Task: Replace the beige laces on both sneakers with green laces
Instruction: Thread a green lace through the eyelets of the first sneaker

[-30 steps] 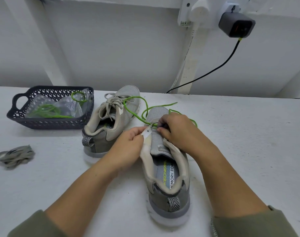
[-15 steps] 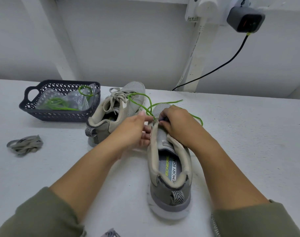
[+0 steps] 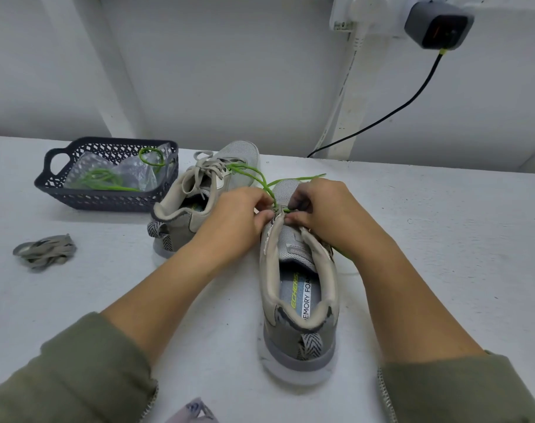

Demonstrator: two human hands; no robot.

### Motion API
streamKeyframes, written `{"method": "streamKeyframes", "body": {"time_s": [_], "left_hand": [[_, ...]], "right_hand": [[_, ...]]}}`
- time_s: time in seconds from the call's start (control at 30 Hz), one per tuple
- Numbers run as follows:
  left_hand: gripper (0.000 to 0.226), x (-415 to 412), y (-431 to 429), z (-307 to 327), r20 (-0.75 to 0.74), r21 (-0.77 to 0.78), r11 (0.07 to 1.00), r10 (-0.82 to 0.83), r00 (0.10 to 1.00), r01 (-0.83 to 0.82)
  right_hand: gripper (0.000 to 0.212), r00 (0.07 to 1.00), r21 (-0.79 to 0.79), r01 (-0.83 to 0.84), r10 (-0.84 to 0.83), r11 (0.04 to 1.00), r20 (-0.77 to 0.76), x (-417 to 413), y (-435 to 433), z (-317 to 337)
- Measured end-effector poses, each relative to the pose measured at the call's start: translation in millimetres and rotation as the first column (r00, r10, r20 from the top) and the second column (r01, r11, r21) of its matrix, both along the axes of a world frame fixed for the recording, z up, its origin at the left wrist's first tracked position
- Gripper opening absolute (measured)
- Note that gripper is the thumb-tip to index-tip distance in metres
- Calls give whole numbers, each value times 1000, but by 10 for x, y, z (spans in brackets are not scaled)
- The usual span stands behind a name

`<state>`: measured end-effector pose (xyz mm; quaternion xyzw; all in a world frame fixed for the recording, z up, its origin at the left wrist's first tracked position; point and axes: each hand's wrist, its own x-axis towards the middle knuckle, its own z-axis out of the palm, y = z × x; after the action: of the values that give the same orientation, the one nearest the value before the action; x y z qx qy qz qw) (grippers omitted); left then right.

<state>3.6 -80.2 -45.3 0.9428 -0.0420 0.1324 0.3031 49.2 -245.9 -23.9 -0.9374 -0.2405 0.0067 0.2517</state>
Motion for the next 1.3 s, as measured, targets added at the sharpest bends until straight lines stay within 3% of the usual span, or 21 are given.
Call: {"method": "streamKeyframes", "body": {"time_s": [0.2, 0.33, 0.43, 0.5, 0.67, 0.77, 0.83, 0.9, 1.1, 1.2, 1.3], "left_hand": [[10, 31, -54, 21, 25, 45, 999, -3, 1000, 2], [11, -14, -136, 38, -5, 238, 971, 33, 999, -30], [18, -152, -81, 67, 157, 520, 811, 219, 963, -269], [22, -217, 8, 89, 222, 618, 693, 298, 928, -370], [12, -183, -16, 191, 322, 768, 526, 177, 930, -366], [4, -7, -15, 129, 277, 783, 590, -50, 960, -195], [10, 56, 28, 84, 279, 733, 665, -103, 955, -143], [14, 17, 55, 83, 298, 692, 704, -78, 951, -160], [23, -295, 197, 183, 307, 642, 718, 82, 948, -270], [33, -362, 216, 203, 298, 680, 665, 135, 945, -309], [25, -232, 168, 146, 337, 696, 667, 24, 941, -266]], "right_hand": [[19, 999, -126, -5, 11, 992, 48, -13, 52, -27], [18, 999, -54, -2, 4, 999, 32, 7, 19, -49], [29, 1000, -28, 12, -12, 1000, 5, 56, -62, -34], [34, 1000, -54, 10, -11, 998, -4, 65, -84, -22], [21, 1000, -93, -12, 13, 996, 9, 34, -93, 61], [18, 1000, -145, -3, 5, 989, 9, -12, -150, 150], [17, 999, -156, 1, -9, 988, -49, -79, -179, 200], [8, 995, -166, 12, -29, 986, -100, -147, -179, 230], [29, 982, -258, 78, -118, 963, -145, -229, -58, 204], [39, 978, -269, 105, -148, 957, -144, -247, -64, 263], [48, 970, -275, 140, -187, 951, -154, -260, -123, 321]]}}
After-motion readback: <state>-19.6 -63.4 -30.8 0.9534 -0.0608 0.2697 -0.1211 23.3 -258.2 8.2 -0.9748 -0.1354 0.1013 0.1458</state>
